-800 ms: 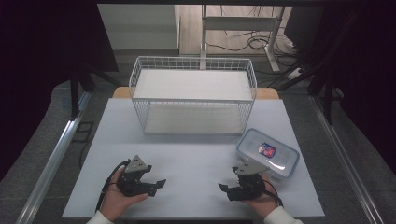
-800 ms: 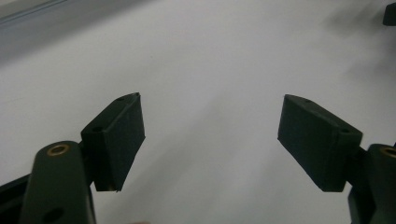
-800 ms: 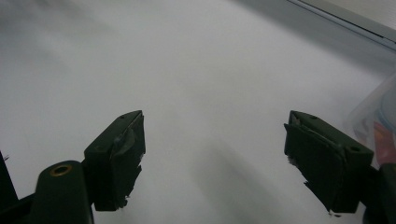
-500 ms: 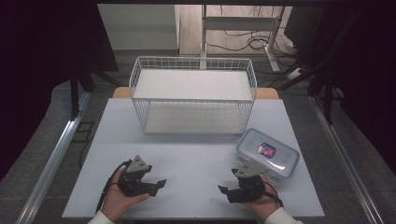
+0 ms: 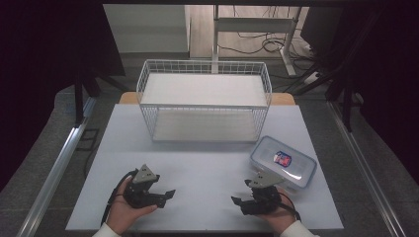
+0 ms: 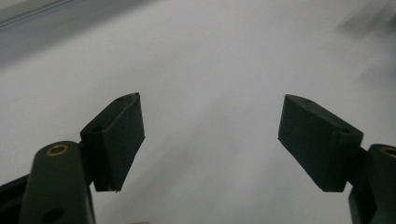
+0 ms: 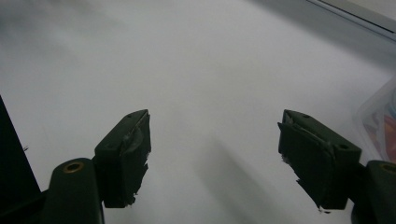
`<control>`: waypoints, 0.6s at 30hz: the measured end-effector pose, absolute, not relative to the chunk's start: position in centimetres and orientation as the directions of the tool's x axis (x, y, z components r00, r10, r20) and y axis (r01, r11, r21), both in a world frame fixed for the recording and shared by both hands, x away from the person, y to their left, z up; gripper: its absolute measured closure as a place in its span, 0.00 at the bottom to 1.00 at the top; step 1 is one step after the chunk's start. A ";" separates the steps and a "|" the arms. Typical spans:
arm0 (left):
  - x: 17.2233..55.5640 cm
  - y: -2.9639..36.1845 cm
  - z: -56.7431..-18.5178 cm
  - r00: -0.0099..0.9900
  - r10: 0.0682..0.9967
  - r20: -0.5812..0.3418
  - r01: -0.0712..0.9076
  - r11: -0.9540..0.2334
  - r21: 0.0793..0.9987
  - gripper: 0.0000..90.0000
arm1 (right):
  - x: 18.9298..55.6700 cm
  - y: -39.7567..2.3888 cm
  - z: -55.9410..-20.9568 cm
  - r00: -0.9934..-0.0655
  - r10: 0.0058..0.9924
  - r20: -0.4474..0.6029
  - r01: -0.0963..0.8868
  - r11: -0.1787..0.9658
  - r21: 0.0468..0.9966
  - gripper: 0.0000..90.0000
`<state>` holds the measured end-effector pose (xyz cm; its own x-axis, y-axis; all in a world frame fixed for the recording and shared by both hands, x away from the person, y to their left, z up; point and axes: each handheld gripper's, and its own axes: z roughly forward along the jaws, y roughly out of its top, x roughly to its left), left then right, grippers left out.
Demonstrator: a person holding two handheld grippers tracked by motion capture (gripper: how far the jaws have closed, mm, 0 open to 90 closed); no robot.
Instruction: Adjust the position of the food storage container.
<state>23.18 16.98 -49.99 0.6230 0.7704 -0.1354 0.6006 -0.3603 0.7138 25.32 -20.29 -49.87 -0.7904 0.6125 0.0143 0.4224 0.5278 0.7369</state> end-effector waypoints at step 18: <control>23.1 17.3 -49.8 0.624 0.769 -0.137 0.591 -0.350 0.727 0.24 | 27.6 -21.2 -44.8 -0.766 0.642 0.042 0.451 0.489 0.747 0.38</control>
